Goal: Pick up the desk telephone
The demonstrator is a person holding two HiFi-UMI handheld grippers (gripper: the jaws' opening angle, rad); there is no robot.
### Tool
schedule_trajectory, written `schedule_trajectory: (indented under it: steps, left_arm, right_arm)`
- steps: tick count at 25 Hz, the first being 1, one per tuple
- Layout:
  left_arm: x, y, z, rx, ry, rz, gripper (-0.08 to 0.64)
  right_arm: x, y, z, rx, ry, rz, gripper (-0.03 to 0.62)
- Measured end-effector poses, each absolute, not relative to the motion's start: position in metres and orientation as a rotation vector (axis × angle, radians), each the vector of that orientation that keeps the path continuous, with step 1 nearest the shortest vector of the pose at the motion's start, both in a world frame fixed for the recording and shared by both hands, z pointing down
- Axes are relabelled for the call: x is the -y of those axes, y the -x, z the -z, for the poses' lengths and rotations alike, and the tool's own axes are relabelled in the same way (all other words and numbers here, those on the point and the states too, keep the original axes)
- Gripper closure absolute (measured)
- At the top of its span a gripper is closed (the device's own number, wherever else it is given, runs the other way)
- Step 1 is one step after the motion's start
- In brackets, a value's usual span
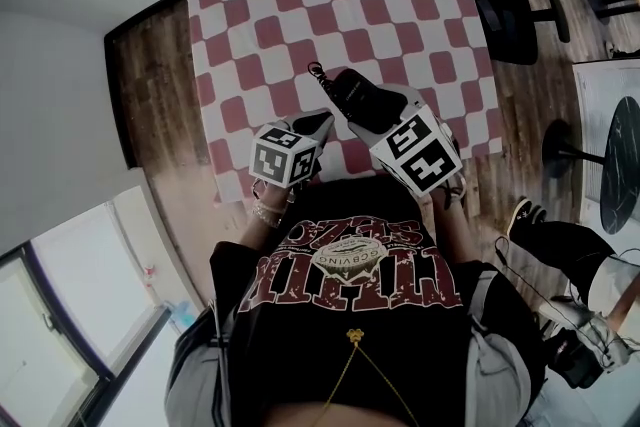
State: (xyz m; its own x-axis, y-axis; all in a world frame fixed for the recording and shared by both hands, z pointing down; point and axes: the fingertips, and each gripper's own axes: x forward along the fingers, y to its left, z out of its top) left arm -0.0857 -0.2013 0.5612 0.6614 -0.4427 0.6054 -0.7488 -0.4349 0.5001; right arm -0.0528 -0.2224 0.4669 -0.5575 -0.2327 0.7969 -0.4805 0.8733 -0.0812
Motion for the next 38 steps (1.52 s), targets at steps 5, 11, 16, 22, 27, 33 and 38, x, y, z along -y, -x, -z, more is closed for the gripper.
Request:
schedule_trajectory:
  steps: [5, 11, 16, 22, 27, 33, 38]
  left_arm:
    - [0.200, 0.085, -0.562, 0.914, -2.091, -0.498, 0.552]
    - [0.197, 0.084, -0.563, 0.911, -2.094, -0.516, 0.552]
    - [0.196, 0.083, -0.565, 0.901, -2.093, -0.514, 0.552]
    - [0.196, 0.083, -0.565, 0.898, -2.093, -0.512, 0.552]
    - [0.196, 0.083, -0.566, 0.897, -2.091, -0.518, 0.552]
    - [0.195, 0.083, -0.568, 0.893, -2.086, -0.517, 0.552]
    - [0.195, 0.084, -0.567, 0.894, -2.086, -0.514, 0.552]
  right_arm:
    - [0.220, 0.055, -0.459, 2.190, -0.498, -0.359, 0.313]
    - [0.217, 0.055, -0.453, 2.201, -0.485, -0.357, 0.313]
    - [0.217, 0.055, -0.456, 2.198, -0.473, -0.363, 0.313]
    - [0.216, 0.054, -0.461, 2.189, -0.466, -0.372, 0.313]
    - [0.216, 0.053, -0.461, 2.182, -0.468, -0.365, 0.313]
    - [0.215, 0.053, -0.461, 2.181, -0.461, -0.365, 0.313]
    - [0.214, 0.054, -0.461, 2.178, -0.454, -0.360, 0.313]
